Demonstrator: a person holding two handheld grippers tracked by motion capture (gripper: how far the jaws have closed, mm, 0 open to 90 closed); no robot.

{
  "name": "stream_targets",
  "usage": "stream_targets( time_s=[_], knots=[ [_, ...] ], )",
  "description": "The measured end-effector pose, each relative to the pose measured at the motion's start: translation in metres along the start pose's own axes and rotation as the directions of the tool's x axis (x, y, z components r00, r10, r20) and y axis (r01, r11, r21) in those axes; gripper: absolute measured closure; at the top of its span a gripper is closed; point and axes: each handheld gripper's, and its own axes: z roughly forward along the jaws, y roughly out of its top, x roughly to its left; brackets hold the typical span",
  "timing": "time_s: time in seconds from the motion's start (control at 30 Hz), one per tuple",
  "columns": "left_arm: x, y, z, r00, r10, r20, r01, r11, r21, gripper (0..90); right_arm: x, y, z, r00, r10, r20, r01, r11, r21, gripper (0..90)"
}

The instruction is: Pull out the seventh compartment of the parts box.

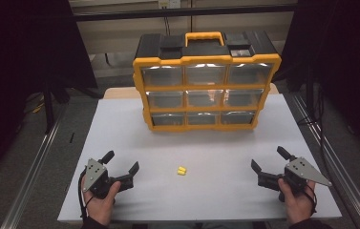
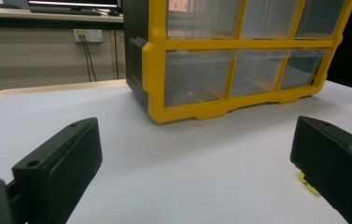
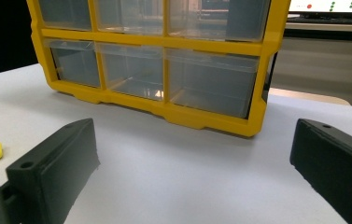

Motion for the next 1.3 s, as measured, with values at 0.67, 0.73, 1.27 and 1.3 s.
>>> stream_targets(
  time_s=[0.67, 0.73, 1.27, 1.3],
  knots=[
    [0.000, 0.000, 0.010, 0.9995, -0.008, 0.031, 0.007, 0.9999, 0.007, 2.6, 0.004, -0.001, 0.001, 0.9993, 0.018, -0.032, -0.017, 1.000, 0.007, 0.1],
    [-0.001, 0.000, 0.009, 0.9992, -0.017, 0.037, 0.017, 0.9998, 0.008, 2.6, 0.005, -0.001, 0.000, 0.9994, 0.017, -0.029, -0.017, 1.000, 0.006, 0.0],
    [-0.001, 0.005, 0.029, 0.9986, 0.019, 0.050, -0.019, 0.9998, 0.007, 2.6, 0.006, -0.001, 0.000, 0.9991, 0.024, -0.036, -0.024, 1.000, 0.003, 0.0],
    [-0.001, 0.005, 0.030, 0.9989, 0.014, 0.045, -0.015, 0.9999, 0.006, 2.5, 0.006, -0.001, 0.000, 0.9991, 0.026, -0.035, -0.026, 1.000, 0.003, 0.0]
  ],
)
